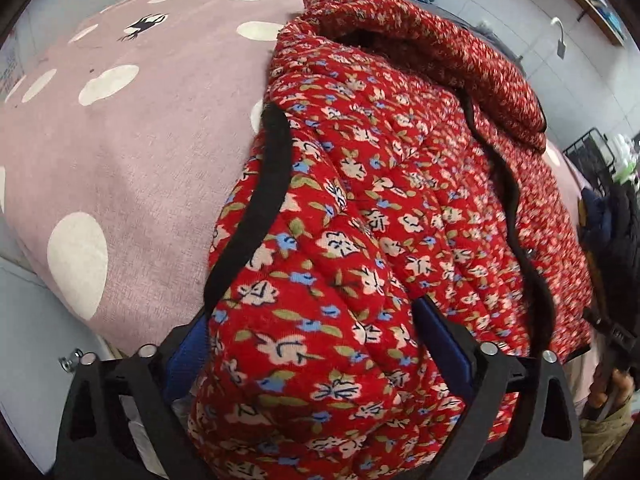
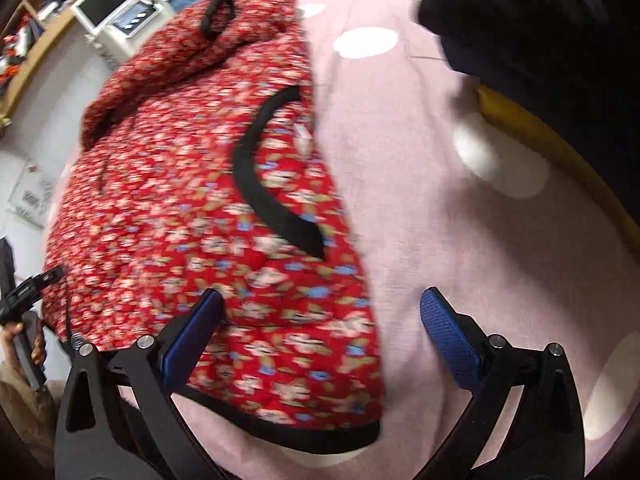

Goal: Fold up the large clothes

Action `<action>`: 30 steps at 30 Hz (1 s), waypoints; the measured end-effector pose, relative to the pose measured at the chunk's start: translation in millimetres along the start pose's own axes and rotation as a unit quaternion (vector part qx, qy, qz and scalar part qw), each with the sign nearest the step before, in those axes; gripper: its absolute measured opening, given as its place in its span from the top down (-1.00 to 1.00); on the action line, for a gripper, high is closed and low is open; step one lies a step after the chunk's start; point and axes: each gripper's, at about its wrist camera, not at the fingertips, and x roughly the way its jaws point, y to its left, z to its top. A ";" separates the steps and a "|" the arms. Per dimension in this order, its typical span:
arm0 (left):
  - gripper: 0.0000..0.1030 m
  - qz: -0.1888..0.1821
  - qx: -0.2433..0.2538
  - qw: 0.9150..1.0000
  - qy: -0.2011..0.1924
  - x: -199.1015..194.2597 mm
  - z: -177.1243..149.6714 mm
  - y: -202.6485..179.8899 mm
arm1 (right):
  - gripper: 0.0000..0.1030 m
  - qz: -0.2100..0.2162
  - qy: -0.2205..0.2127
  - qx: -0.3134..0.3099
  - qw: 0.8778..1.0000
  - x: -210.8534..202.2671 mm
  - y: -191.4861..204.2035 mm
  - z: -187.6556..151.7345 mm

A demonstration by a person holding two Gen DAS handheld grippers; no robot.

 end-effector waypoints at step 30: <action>0.45 -0.178 0.057 0.982 -0.019 -136.6 4.9 -15.9 | 0.70 0.194 -0.010 0.022 0.981 -129.6 8.4 -30.7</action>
